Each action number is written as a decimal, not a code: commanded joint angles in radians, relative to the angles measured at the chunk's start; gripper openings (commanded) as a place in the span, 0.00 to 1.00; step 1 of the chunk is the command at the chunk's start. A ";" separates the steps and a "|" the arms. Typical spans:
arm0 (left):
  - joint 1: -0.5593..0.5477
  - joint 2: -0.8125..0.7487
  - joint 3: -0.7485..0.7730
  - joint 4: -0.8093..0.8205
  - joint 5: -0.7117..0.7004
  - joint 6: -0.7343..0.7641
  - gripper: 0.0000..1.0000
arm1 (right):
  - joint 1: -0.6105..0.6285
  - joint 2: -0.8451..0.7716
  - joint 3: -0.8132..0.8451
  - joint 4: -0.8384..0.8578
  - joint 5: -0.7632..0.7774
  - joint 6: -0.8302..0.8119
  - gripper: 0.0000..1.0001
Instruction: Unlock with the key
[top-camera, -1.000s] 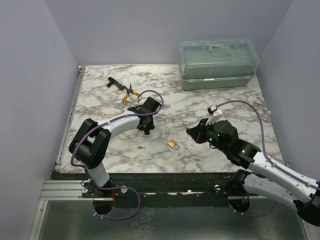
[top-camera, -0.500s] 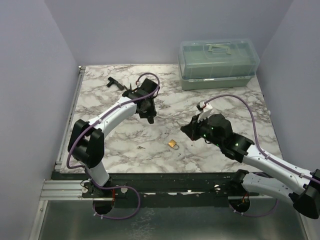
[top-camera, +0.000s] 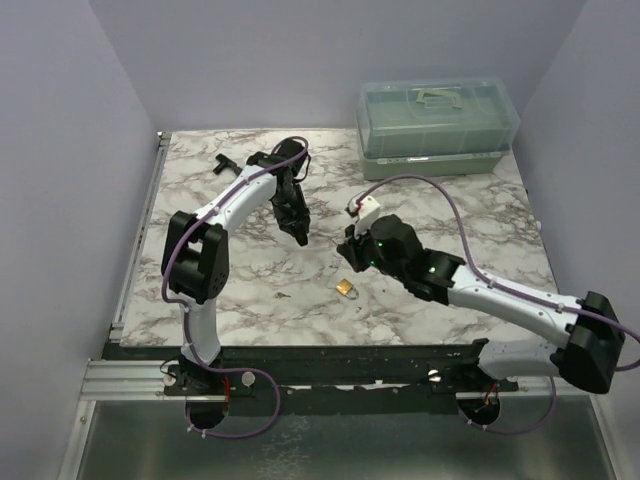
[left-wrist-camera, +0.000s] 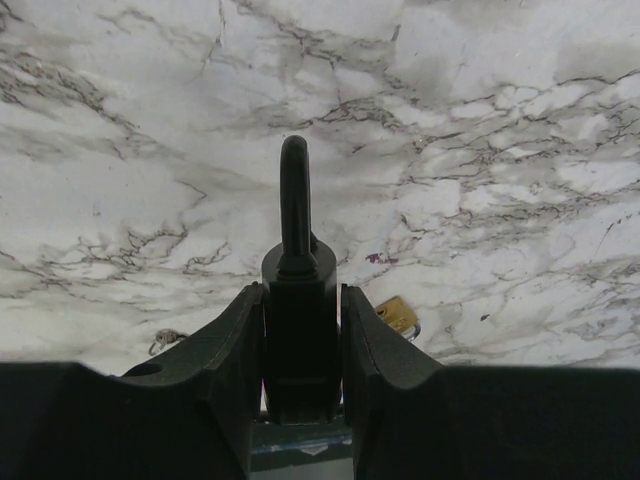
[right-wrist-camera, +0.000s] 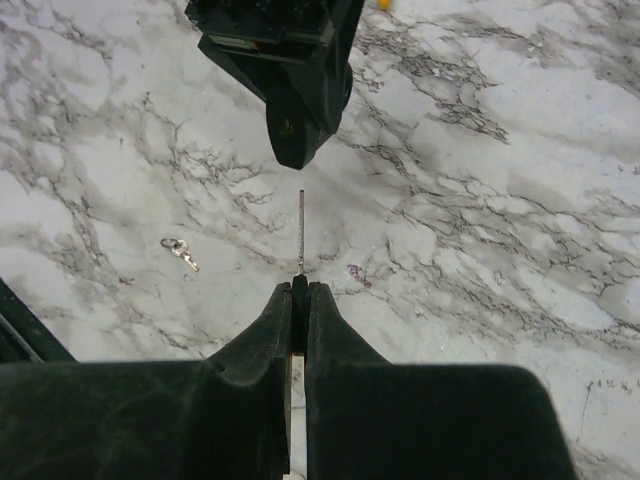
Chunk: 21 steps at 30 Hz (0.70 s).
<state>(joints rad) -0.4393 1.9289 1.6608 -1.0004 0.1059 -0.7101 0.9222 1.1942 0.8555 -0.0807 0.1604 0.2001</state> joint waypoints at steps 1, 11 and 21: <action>0.030 0.012 0.076 -0.105 0.083 -0.064 0.00 | 0.044 0.126 0.104 -0.018 0.151 -0.085 0.00; 0.093 0.026 0.007 -0.109 0.108 -0.113 0.00 | 0.061 0.355 0.275 -0.074 0.114 -0.109 0.01; 0.099 -0.034 -0.016 -0.113 -0.054 -0.171 0.00 | 0.108 0.493 0.409 -0.151 0.080 -0.105 0.01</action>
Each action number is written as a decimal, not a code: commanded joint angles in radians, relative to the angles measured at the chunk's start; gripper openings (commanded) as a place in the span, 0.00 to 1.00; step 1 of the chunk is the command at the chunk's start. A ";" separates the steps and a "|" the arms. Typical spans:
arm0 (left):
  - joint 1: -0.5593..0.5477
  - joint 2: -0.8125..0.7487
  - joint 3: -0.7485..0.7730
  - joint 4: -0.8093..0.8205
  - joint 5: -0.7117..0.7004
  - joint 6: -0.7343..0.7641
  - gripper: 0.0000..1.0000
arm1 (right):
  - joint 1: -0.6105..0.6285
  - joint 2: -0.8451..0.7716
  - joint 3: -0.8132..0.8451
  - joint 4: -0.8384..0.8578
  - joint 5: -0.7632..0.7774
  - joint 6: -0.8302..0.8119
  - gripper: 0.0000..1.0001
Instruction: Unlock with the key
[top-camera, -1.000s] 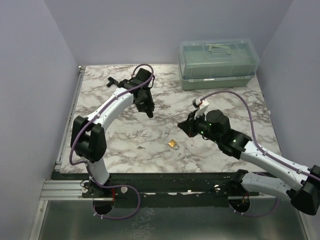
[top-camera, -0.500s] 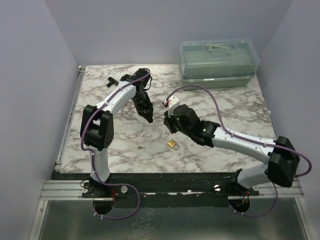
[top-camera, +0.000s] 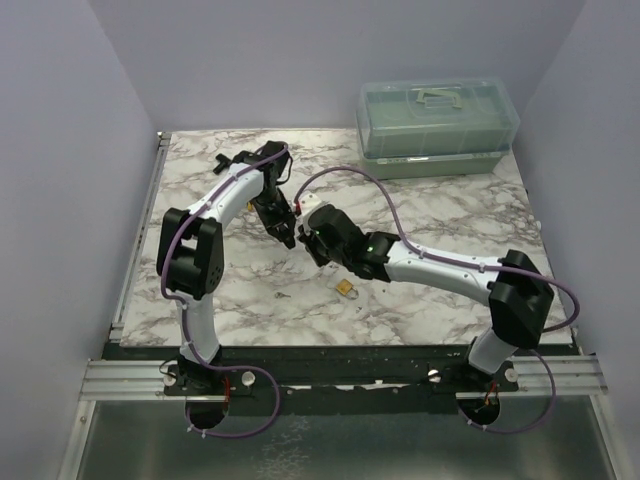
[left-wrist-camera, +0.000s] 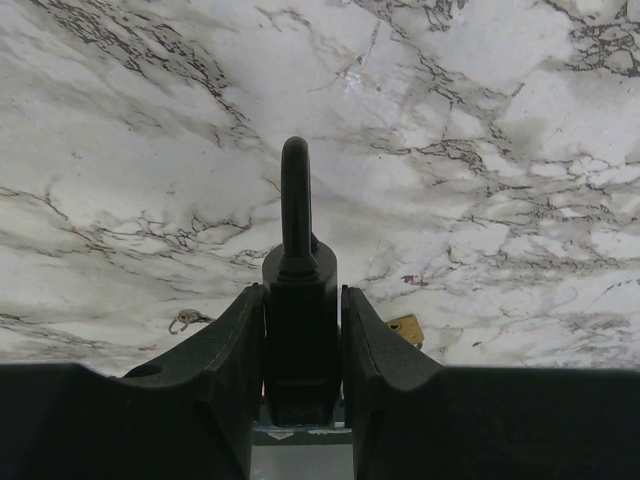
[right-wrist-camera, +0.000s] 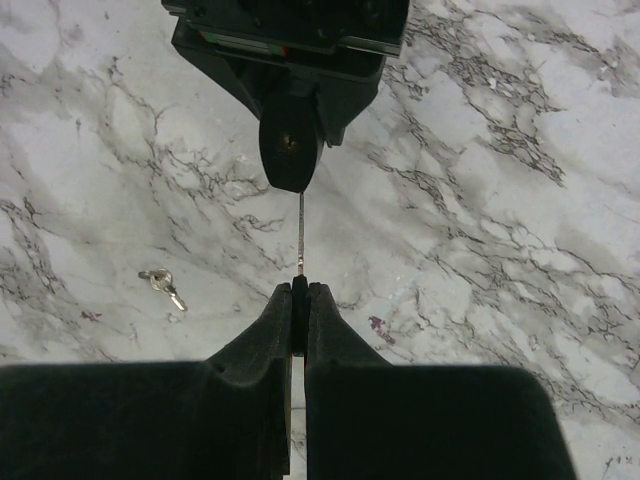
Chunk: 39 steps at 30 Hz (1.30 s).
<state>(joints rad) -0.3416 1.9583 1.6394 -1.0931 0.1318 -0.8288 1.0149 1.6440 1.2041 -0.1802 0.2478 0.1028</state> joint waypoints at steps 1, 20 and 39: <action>0.001 -0.070 0.004 -0.021 -0.091 -0.056 0.00 | 0.017 0.054 0.071 -0.052 -0.009 -0.005 0.01; 0.001 -0.079 -0.010 -0.010 -0.077 -0.060 0.00 | 0.047 0.226 0.204 -0.081 0.081 -0.021 0.00; 0.000 -0.073 -0.018 0.001 -0.058 -0.056 0.00 | 0.047 0.269 0.249 -0.039 0.109 -0.023 0.00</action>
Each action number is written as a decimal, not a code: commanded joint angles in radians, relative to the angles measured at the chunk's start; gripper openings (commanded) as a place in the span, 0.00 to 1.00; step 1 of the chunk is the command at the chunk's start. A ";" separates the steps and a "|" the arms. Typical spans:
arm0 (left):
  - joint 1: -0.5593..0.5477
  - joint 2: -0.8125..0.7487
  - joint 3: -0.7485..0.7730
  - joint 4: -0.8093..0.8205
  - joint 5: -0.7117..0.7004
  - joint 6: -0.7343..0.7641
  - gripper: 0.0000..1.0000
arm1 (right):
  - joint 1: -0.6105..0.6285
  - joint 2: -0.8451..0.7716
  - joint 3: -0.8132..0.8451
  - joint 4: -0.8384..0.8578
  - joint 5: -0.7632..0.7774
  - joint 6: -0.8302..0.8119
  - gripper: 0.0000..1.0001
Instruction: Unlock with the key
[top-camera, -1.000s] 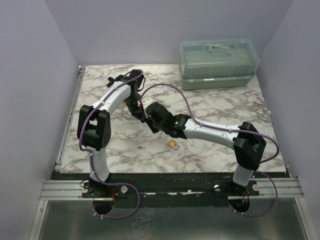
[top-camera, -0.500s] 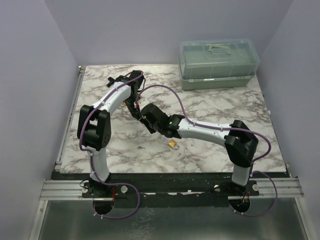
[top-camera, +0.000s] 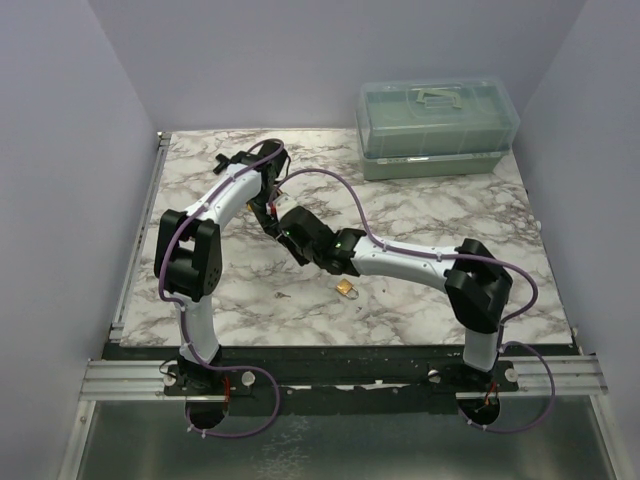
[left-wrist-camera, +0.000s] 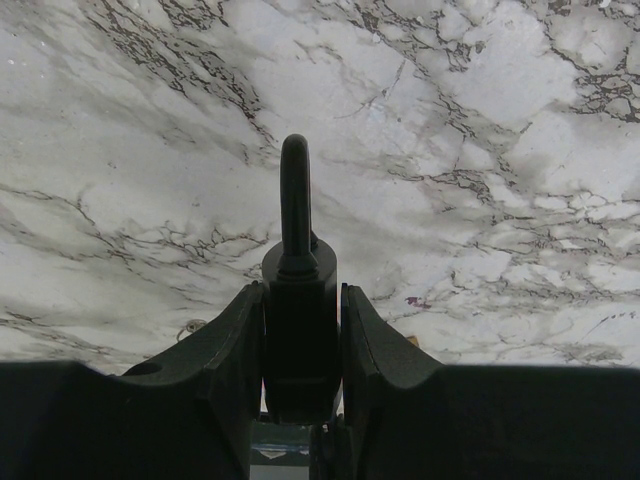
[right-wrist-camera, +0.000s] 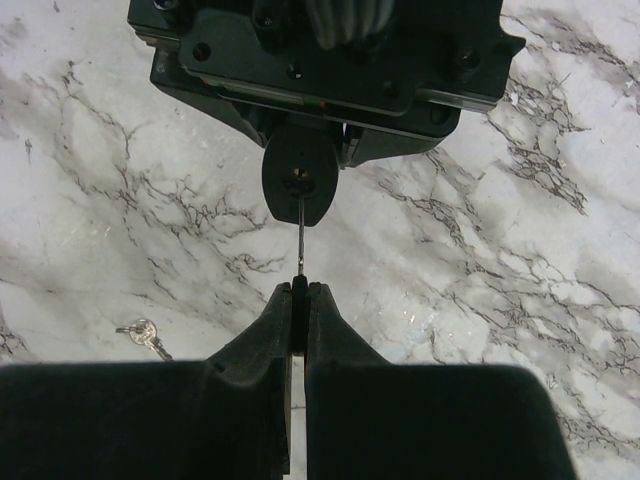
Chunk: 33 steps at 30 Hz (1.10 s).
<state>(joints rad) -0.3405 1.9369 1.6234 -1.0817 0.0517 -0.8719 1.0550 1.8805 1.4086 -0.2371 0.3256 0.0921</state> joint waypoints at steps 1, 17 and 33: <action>0.000 -0.052 -0.004 -0.011 0.020 -0.012 0.00 | 0.007 0.032 0.047 0.018 0.032 -0.012 0.00; 0.000 -0.068 -0.023 0.021 0.066 0.002 0.00 | 0.007 0.048 0.045 0.066 0.058 0.001 0.00; 0.000 -0.106 -0.045 0.044 0.048 -0.021 0.00 | 0.007 0.097 0.119 -0.008 0.096 0.066 0.00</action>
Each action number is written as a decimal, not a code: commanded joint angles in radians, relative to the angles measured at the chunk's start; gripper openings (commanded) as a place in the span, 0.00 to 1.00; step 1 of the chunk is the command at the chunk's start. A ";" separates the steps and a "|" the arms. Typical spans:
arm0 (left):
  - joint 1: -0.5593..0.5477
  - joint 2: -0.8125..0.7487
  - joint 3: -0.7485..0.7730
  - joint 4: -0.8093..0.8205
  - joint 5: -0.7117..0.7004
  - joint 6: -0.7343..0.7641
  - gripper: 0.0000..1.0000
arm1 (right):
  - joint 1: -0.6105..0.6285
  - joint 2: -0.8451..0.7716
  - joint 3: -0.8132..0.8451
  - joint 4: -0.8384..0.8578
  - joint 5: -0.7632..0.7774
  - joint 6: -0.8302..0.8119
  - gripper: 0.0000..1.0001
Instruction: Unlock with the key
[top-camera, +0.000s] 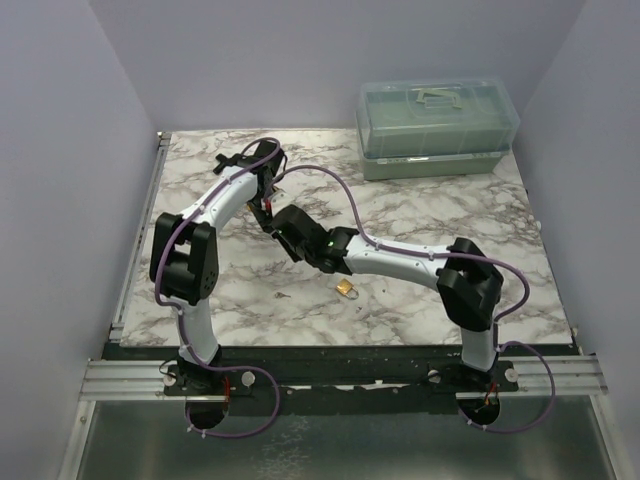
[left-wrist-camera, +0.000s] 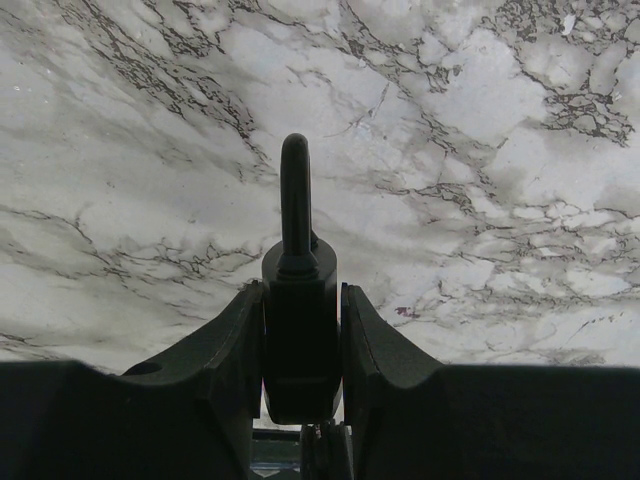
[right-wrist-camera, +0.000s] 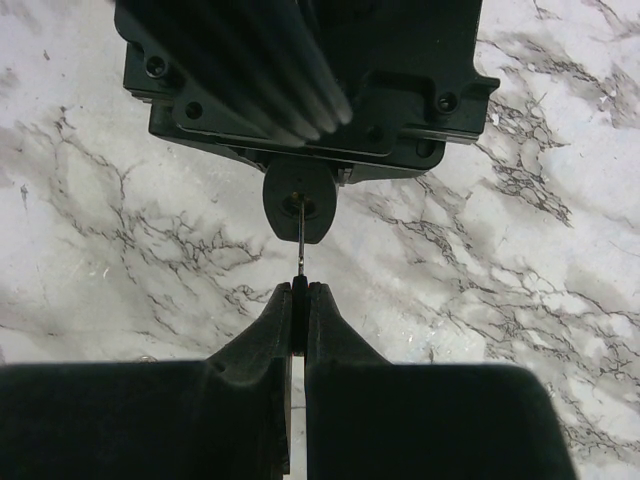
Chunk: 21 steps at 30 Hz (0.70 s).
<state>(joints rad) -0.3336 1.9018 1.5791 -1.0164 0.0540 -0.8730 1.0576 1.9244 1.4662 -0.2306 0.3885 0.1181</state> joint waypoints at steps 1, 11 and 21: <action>-0.008 -0.074 -0.003 -0.021 0.041 -0.024 0.00 | 0.004 0.060 0.073 -0.024 0.030 0.047 0.00; -0.007 -0.117 -0.016 -0.007 -0.010 -0.063 0.00 | 0.010 0.136 0.199 -0.122 0.077 0.177 0.00; -0.007 -0.139 -0.039 0.016 -0.010 -0.066 0.00 | 0.021 0.157 0.246 -0.094 0.225 0.189 0.00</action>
<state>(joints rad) -0.3042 1.8442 1.5509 -0.9894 -0.0013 -0.9176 1.0950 2.0552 1.6989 -0.3885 0.5304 0.2832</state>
